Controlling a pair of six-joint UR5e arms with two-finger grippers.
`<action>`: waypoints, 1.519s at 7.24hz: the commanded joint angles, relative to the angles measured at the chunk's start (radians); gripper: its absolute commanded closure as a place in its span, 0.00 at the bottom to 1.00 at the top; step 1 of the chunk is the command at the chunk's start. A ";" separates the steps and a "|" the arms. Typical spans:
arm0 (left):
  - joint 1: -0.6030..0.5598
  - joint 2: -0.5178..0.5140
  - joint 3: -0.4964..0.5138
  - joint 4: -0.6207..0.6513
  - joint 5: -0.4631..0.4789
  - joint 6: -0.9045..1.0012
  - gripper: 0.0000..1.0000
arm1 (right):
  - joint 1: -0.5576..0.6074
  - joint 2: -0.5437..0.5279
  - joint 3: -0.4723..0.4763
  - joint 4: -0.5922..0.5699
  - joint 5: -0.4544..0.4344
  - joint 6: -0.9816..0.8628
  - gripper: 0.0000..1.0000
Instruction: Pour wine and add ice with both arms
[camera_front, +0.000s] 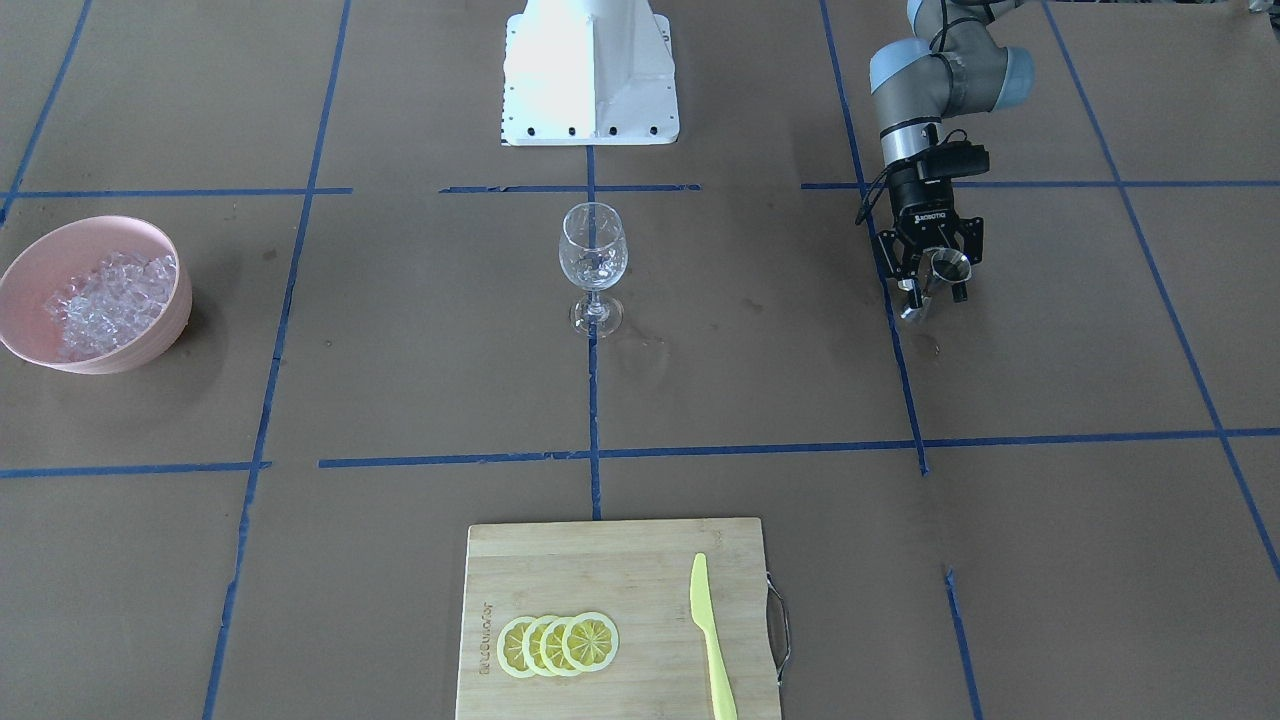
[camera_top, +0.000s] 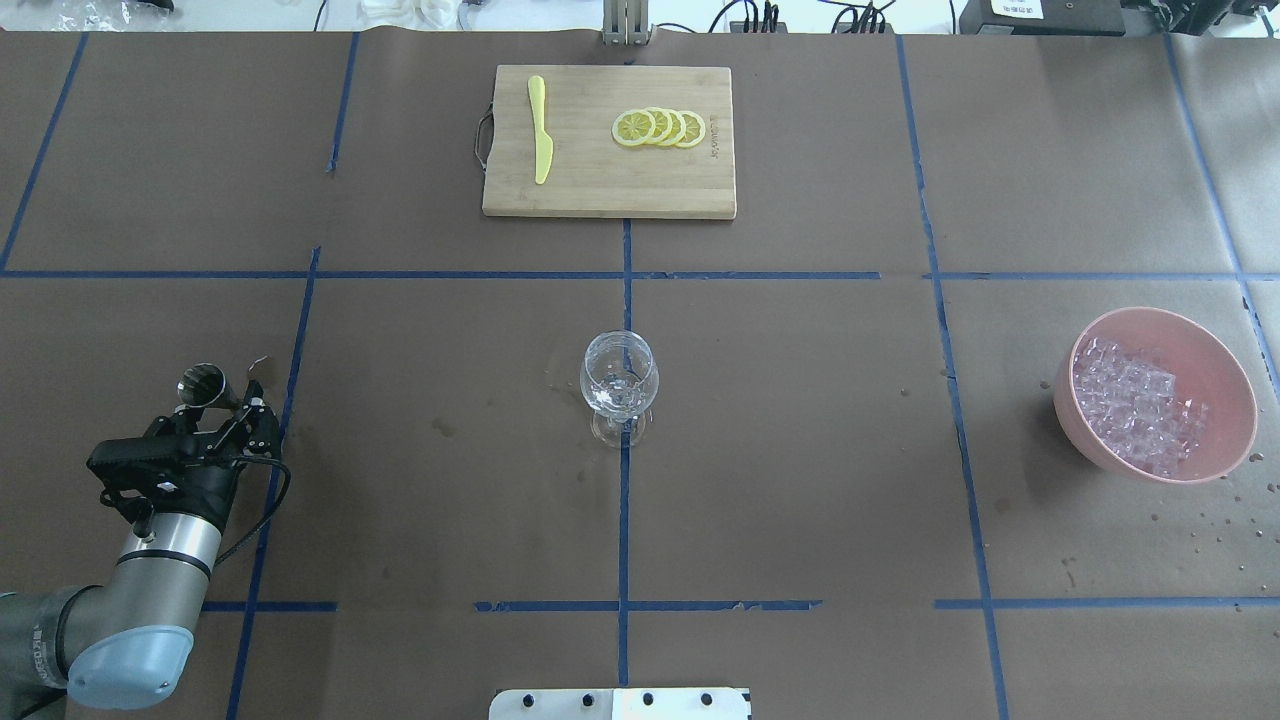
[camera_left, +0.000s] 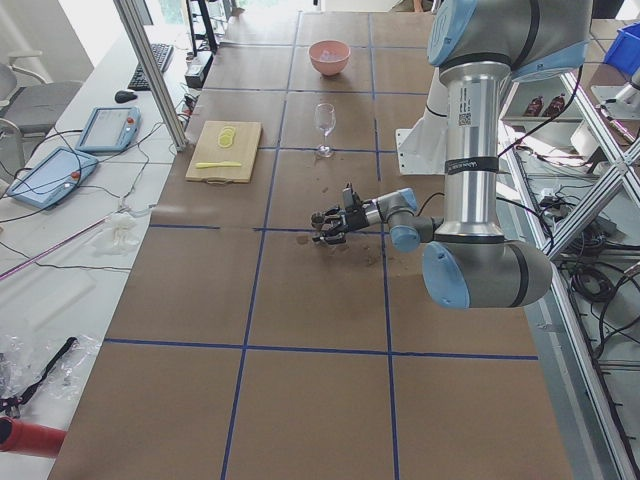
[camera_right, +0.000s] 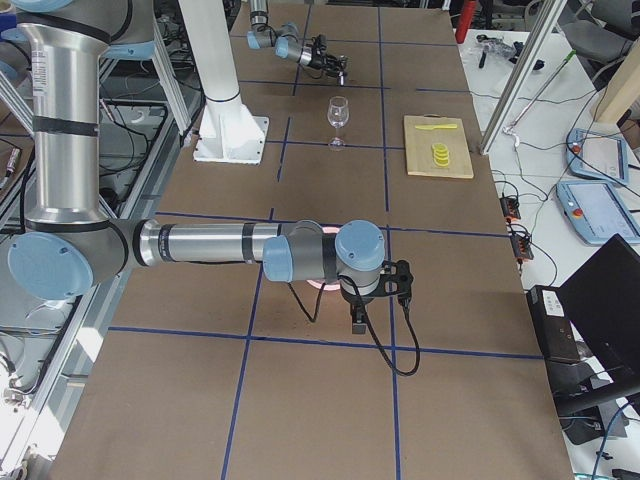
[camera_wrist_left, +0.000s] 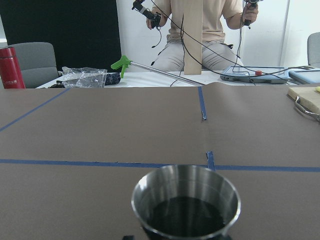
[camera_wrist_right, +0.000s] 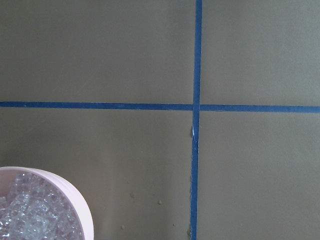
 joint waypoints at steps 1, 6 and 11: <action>-0.001 -0.009 0.006 0.000 0.000 -0.001 0.46 | 0.000 0.000 -0.002 0.000 0.000 0.000 0.00; -0.016 -0.014 -0.041 -0.002 -0.003 0.006 1.00 | 0.000 0.000 0.001 0.000 0.000 0.000 0.00; -0.102 -0.027 -0.152 -0.299 -0.011 0.266 1.00 | 0.000 -0.012 0.026 0.013 0.000 0.001 0.00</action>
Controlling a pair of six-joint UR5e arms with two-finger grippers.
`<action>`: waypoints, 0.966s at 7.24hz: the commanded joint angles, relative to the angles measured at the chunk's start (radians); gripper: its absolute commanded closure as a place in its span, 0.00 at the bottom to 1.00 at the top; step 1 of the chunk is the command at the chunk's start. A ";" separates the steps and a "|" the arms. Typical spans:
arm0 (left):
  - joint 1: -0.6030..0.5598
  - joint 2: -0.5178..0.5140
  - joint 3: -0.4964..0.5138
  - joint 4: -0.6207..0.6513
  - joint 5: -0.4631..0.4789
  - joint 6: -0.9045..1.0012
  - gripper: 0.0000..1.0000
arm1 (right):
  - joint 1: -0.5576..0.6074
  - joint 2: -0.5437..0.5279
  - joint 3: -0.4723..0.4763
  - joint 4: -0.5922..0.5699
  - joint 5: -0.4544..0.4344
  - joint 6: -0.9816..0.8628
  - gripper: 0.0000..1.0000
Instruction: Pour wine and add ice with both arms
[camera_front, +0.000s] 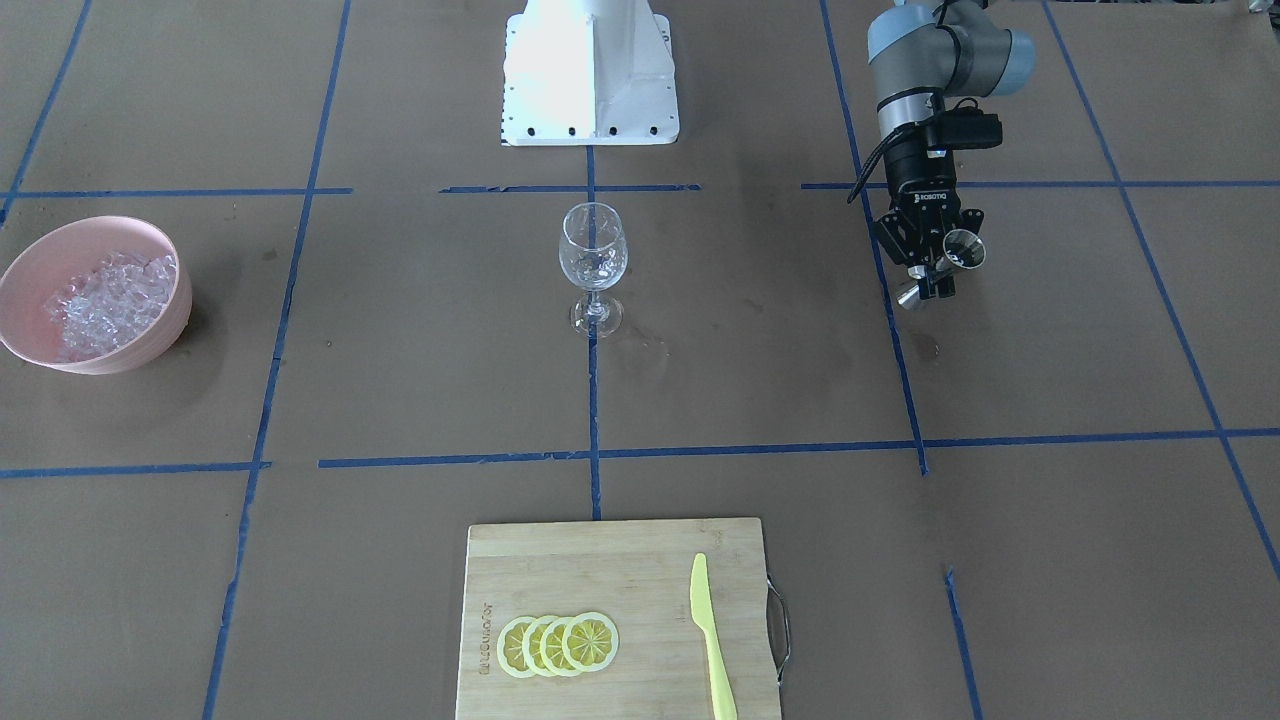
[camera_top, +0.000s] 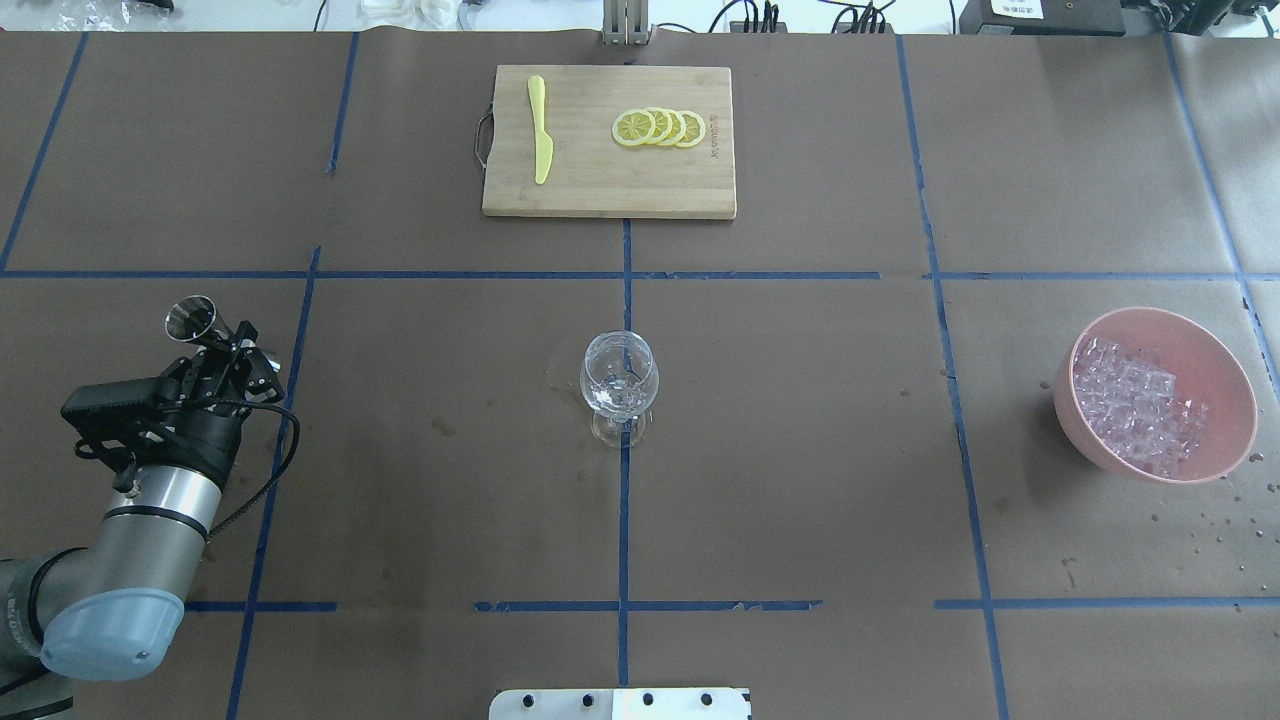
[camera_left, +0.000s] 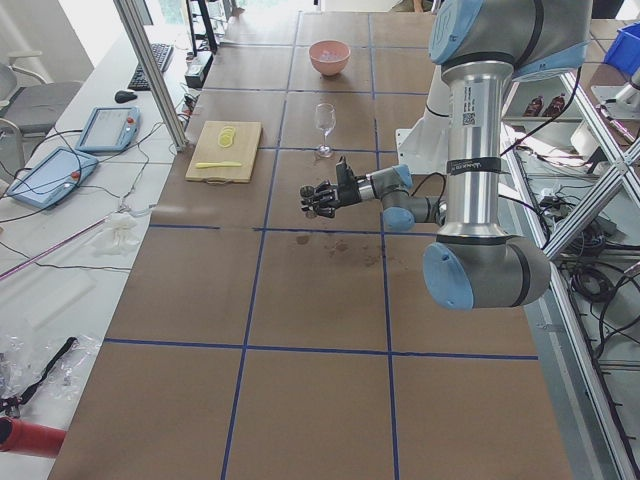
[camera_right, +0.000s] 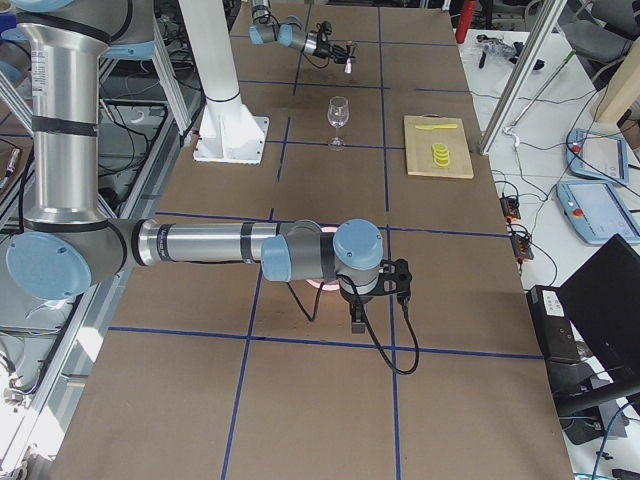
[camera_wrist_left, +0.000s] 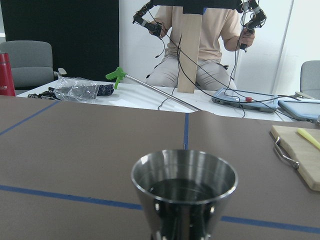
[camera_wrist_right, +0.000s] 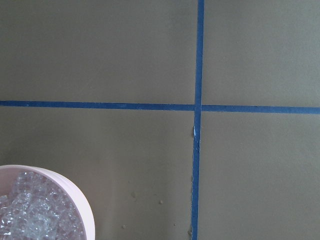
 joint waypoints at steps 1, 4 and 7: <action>-0.038 -0.005 -0.002 -0.326 -0.003 0.221 1.00 | 0.000 -0.005 0.013 0.004 0.000 0.000 0.00; -0.078 -0.087 -0.001 -0.349 -0.004 0.530 1.00 | 0.000 -0.005 0.014 0.005 -0.003 0.011 0.00; -0.076 -0.231 0.033 -0.329 -0.001 0.647 1.00 | -0.009 -0.037 0.057 0.011 -0.006 0.037 0.00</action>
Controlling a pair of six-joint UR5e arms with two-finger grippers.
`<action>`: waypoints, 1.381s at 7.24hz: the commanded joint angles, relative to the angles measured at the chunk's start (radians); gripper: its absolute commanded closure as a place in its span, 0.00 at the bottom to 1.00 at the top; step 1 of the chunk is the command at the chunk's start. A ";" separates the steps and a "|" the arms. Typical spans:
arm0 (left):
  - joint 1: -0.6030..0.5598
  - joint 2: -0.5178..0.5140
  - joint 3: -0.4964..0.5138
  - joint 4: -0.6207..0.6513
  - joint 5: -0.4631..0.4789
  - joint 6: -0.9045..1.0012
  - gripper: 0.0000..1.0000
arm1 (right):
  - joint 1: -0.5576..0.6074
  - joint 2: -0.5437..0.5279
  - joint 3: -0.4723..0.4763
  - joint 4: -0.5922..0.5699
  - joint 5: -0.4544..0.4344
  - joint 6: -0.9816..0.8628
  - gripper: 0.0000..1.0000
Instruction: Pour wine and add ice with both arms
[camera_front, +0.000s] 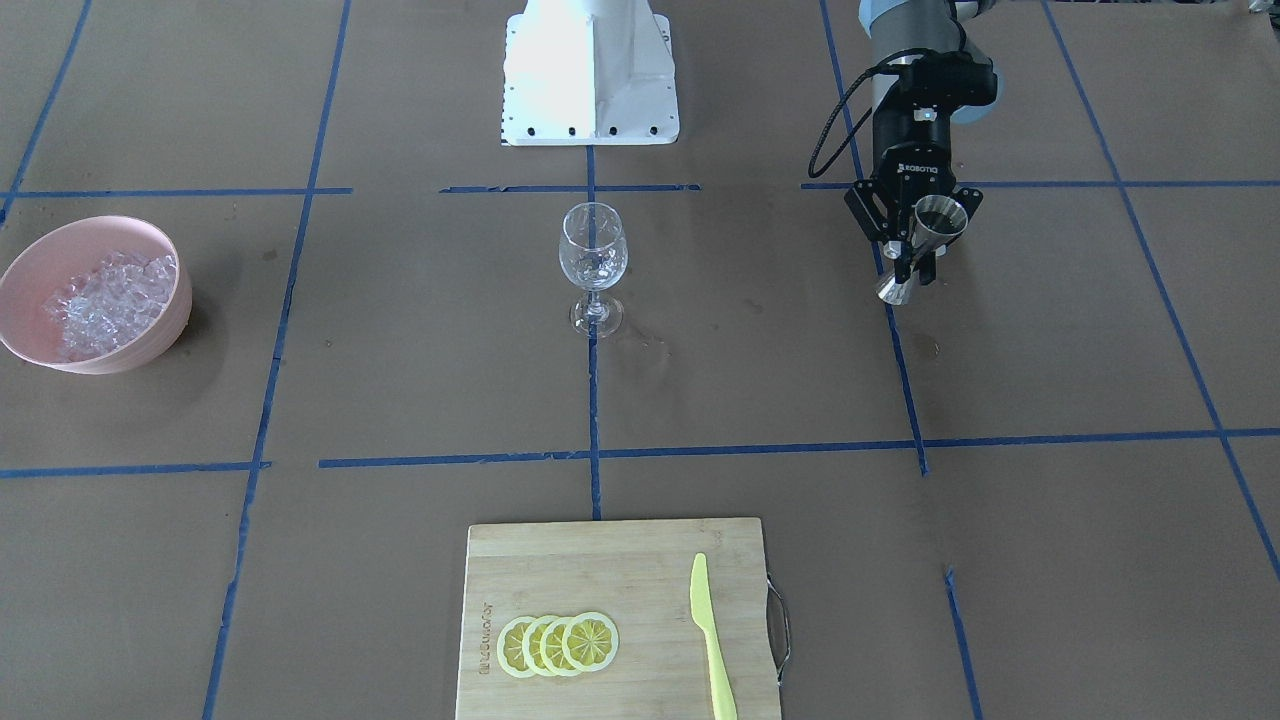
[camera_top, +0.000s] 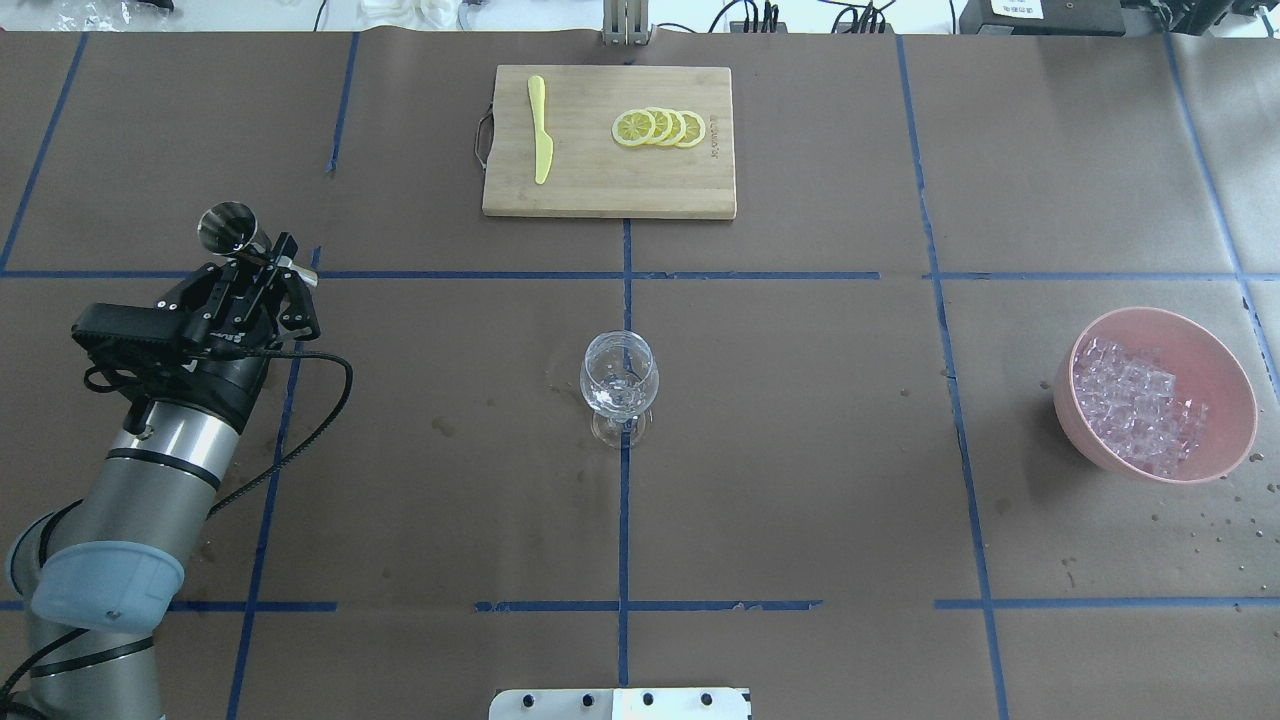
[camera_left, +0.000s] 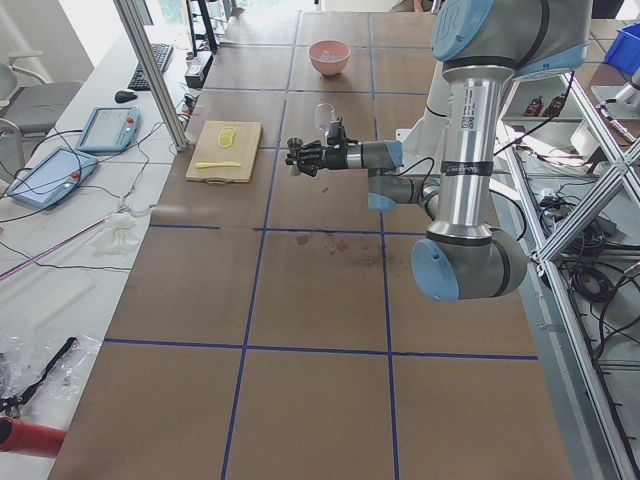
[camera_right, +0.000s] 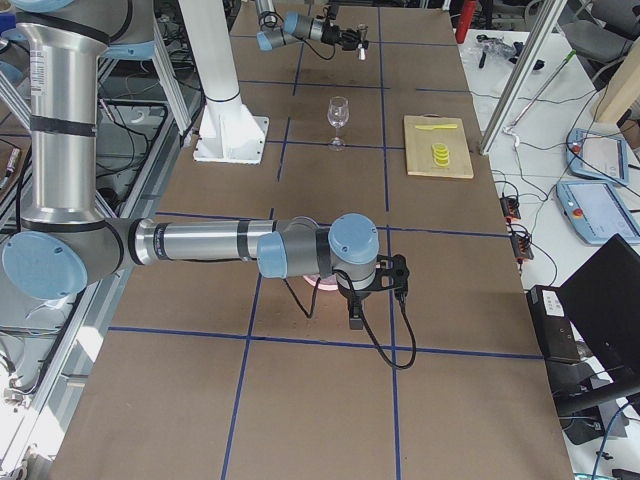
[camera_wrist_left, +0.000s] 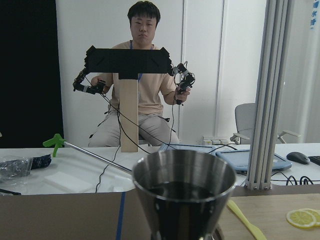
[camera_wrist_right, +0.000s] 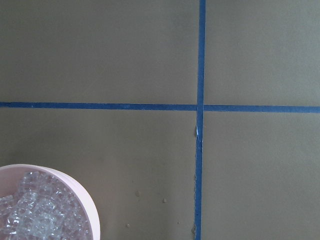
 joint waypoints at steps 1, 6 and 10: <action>0.003 -0.100 0.019 0.013 0.000 0.058 1.00 | -0.035 -0.017 0.058 0.020 -0.004 0.082 0.00; 0.028 -0.186 -0.065 0.145 -0.104 0.144 1.00 | -0.314 -0.019 0.258 0.059 -0.139 0.494 0.00; 0.101 -0.298 -0.070 0.377 -0.104 0.171 1.00 | -0.408 -0.043 0.250 0.221 -0.186 0.682 0.00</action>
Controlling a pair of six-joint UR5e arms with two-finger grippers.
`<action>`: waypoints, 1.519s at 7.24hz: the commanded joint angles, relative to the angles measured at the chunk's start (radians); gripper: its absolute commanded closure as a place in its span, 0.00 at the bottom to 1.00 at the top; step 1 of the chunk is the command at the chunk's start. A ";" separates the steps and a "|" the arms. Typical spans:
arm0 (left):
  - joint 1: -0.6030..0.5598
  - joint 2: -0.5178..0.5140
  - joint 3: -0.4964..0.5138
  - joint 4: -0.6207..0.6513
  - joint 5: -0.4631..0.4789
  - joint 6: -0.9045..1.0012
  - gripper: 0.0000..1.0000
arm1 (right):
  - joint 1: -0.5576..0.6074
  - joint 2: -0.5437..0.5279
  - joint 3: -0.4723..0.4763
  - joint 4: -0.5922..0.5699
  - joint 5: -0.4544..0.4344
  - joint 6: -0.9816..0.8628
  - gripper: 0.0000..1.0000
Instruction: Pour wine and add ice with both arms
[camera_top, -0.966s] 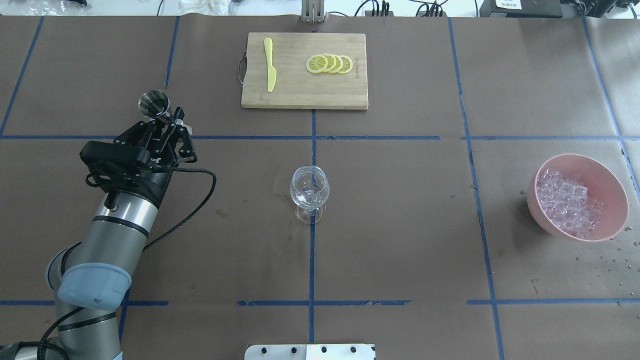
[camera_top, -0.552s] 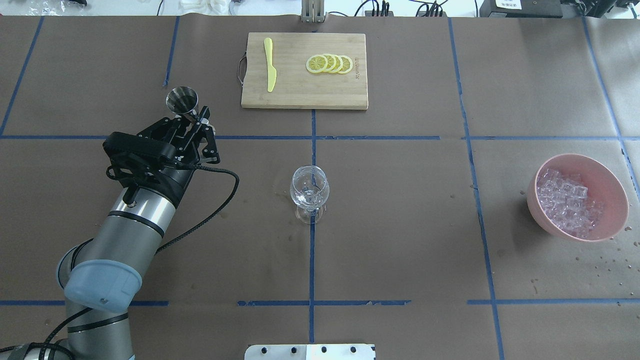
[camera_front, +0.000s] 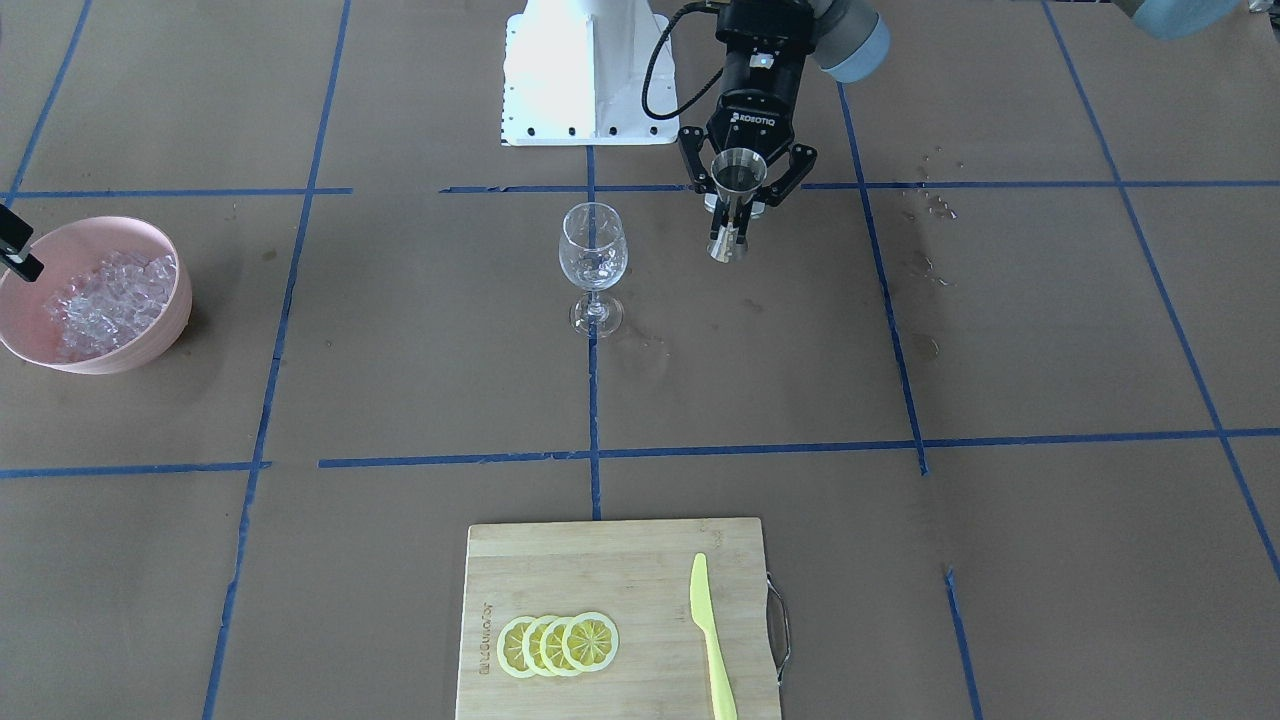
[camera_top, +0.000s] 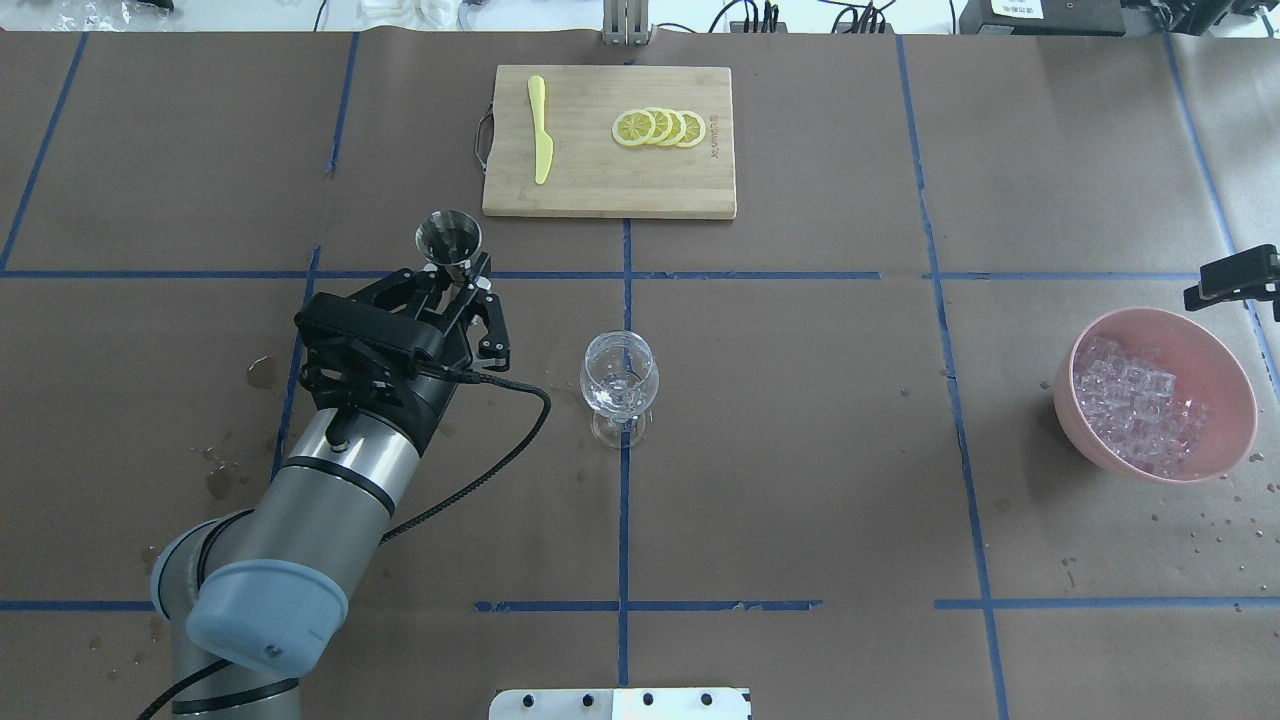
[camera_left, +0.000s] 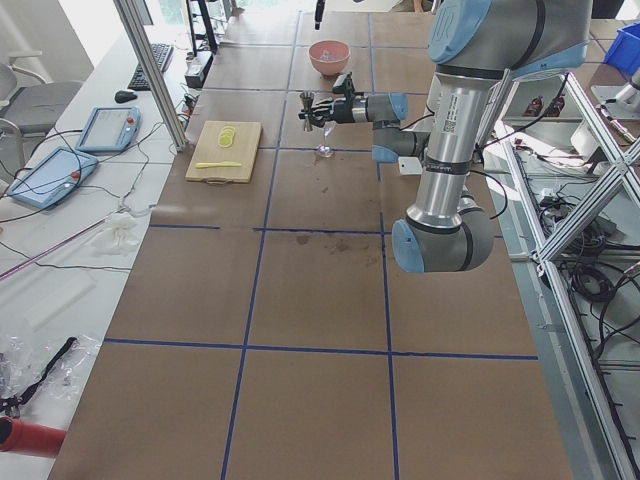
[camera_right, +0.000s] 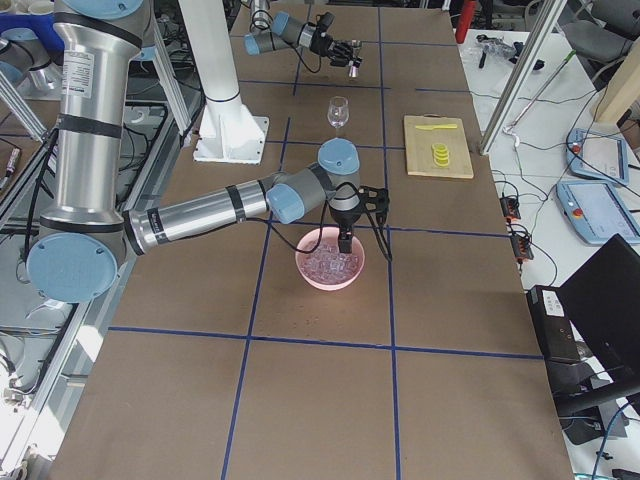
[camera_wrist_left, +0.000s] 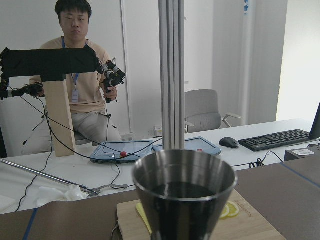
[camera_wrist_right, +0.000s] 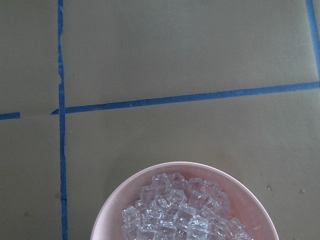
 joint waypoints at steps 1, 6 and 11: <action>0.025 -0.030 0.006 0.089 0.003 0.094 1.00 | -0.017 0.000 -0.001 0.014 -0.005 0.025 0.00; 0.082 -0.074 0.044 0.092 0.070 0.414 1.00 | -0.063 0.001 -0.007 0.019 -0.042 0.062 0.00; 0.090 -0.100 0.086 0.092 0.086 0.712 1.00 | -0.063 0.003 -0.011 0.019 -0.041 0.062 0.00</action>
